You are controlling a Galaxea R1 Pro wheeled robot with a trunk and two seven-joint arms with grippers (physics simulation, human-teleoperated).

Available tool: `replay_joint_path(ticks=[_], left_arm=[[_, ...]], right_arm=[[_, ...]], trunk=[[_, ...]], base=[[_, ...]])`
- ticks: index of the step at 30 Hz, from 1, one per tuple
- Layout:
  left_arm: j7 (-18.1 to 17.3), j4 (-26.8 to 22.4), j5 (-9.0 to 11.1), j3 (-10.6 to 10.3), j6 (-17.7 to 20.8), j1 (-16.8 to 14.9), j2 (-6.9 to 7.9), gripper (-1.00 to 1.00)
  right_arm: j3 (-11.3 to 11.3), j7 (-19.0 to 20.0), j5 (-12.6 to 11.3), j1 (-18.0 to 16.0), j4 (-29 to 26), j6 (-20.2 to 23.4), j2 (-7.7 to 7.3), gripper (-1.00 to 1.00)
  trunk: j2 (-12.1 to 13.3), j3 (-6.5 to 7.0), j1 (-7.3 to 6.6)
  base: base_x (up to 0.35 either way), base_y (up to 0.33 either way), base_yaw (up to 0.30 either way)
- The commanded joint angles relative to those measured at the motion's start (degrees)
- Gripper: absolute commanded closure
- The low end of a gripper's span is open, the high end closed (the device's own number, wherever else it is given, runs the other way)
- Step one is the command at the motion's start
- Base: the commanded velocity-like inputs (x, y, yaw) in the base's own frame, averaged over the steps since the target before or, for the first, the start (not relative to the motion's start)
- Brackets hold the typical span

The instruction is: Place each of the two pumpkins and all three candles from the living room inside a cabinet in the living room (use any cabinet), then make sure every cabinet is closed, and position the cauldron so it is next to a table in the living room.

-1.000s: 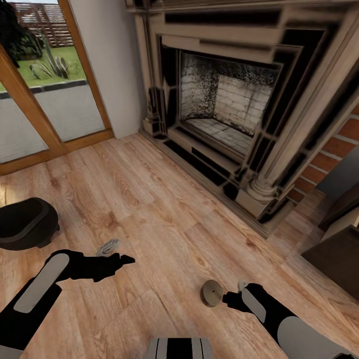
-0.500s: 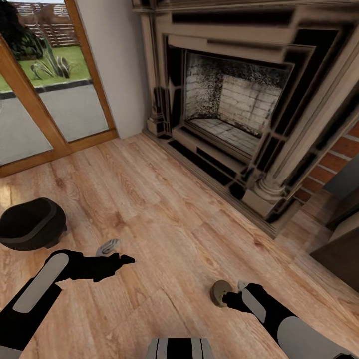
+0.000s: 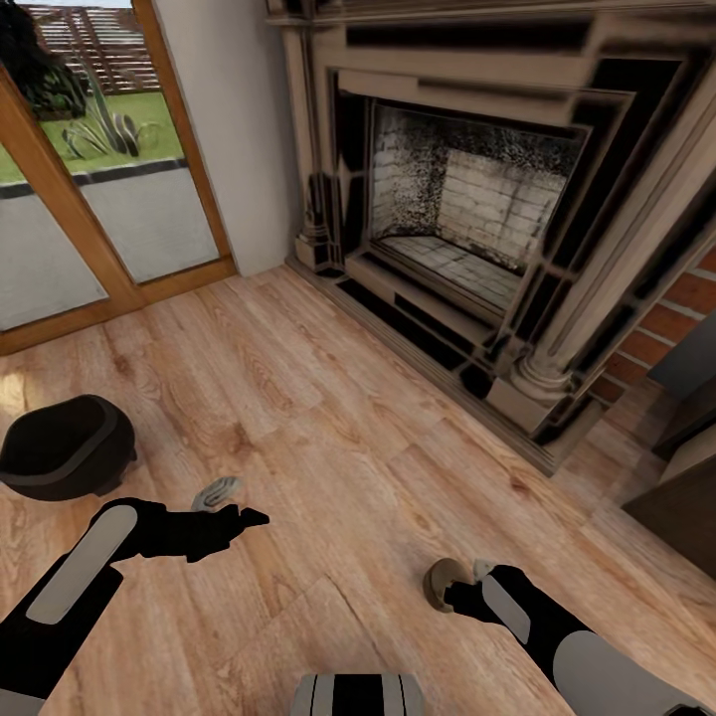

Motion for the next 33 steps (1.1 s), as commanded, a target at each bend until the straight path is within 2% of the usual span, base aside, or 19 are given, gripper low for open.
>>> replay_joint_path(ticks=[1,7,33], left_arm=[[0.6,0.0,0.6,-0.1,0.0,0.0,0.05,-1.0],[0.6,0.0,0.6,-0.1,0.0,0.0,0.03,-1.0],[0.6,0.0,0.5,-0.5,-0.1,0.0,-0.36,-1.0]], right_arm=[[0.4,-0.5,-0.6,0.0,-0.1,0.2,-0.07,-1.0],[0.4,-0.5,-0.6,0.0,-0.1,0.2,-0.07,-1.0],[0.5,-0.4,-0.6,0.0,-0.1,0.1,-0.07,-1.0]], trunk=[[0.0,-0.04,-0.01],[0.0,-0.04,-0.01],[0.0,-0.04,-0.01]], base=[[0.007,0.09,0.0],[0.087,0.176,0.0],[0.06,0.028,0.0]])
